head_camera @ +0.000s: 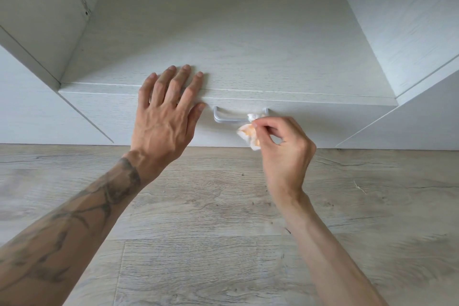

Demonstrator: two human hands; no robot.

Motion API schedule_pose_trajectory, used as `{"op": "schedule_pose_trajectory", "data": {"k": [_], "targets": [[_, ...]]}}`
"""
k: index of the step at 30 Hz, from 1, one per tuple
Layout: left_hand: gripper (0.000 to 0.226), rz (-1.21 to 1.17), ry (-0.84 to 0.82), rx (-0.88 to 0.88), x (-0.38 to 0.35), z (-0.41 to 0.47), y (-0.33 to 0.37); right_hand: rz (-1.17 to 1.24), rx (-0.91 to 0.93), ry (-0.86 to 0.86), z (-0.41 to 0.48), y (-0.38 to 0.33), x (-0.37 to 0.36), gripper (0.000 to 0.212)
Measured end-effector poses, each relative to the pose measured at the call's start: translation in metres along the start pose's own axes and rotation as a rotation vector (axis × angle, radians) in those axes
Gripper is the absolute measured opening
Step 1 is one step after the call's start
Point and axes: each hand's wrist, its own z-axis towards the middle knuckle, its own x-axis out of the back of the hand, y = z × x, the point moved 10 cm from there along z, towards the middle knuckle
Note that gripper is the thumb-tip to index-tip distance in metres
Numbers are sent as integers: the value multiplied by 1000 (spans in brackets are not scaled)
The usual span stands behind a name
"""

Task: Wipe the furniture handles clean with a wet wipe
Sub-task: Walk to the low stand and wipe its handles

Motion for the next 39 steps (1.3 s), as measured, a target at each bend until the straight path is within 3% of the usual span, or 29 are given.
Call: {"op": "schedule_pose_trajectory", "data": {"k": [5,10,14,22,27,39], "targets": [[56,-14,-72,17,3,1,2,128,-169,24,11,31,22,12],[61,-33,-261,-3,10,0,3,149,-150,-120,18,10,10,15],[62,-35,-304,41,45,-7,-11,161,-128,-202,30,-17,-3,17],[53,101,-341,-6,157,-19,-59,425,-184,-412,53,-118,-52,34],[60,155,-341,66,217,-27,-112,496,-89,-518,61,-200,-81,25],[60,79,-223,166,299,-69,-288,452,24,-450,42,-373,-150,22]]}}
